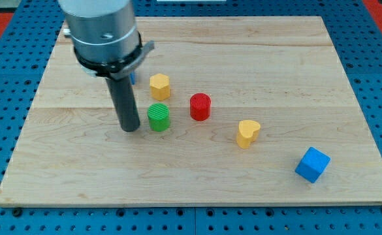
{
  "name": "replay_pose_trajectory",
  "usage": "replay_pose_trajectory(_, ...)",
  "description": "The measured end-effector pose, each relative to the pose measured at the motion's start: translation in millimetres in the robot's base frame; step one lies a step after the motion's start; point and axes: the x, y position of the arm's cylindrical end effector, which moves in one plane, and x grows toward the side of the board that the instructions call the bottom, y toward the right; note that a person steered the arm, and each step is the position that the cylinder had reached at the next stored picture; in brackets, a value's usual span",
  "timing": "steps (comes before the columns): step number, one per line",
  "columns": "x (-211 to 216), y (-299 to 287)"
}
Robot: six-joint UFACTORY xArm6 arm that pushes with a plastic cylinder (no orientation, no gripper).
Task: Place the green circle diagonal to the red circle
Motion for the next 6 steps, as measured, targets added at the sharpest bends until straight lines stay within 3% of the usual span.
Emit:
replay_pose_trajectory(2,-14,46)
replay_pose_trajectory(6,28,149)
